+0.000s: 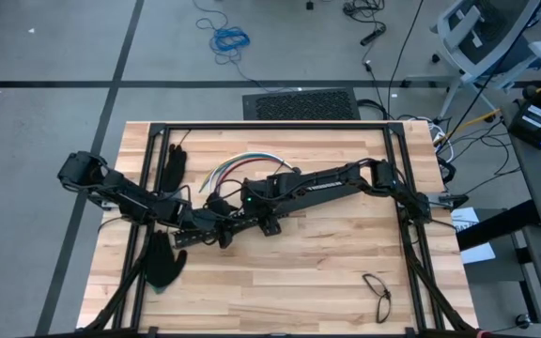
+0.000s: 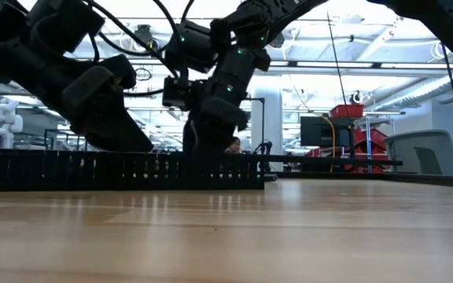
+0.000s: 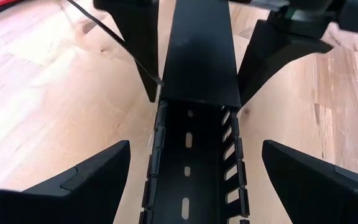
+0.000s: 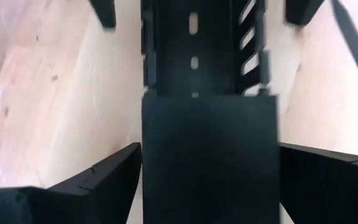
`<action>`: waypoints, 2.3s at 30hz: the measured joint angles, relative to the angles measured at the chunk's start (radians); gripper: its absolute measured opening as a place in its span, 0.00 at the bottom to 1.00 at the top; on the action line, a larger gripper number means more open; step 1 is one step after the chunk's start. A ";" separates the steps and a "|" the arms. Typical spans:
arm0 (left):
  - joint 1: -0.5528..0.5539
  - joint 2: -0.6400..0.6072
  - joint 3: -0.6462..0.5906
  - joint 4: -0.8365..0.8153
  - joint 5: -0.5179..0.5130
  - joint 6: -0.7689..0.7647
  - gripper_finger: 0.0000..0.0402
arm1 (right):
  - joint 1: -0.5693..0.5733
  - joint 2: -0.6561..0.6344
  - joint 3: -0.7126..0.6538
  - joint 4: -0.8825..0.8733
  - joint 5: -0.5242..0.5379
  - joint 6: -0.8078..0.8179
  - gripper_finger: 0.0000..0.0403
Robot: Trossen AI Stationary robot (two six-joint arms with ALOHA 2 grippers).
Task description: Ziptie cables
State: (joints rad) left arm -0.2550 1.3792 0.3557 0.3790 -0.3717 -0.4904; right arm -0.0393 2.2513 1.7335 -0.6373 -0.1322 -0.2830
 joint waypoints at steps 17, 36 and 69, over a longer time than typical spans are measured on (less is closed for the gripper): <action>0.000 0.000 0.000 -0.033 0.000 0.000 0.90 | -0.026 -0.006 0.092 -0.180 0.002 -0.020 0.78; 0.000 0.000 0.000 -0.030 -0.001 0.001 0.90 | -0.025 -0.038 0.093 -0.187 -0.002 -0.042 0.75; 0.000 0.000 0.000 -0.030 -0.001 0.000 0.90 | -0.025 -0.038 0.091 -0.165 -0.025 -0.035 0.65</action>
State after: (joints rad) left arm -0.2550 1.3796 0.3557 0.3491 -0.3729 -0.4904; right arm -0.0643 2.2131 1.8242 -0.8026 -0.1570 -0.3176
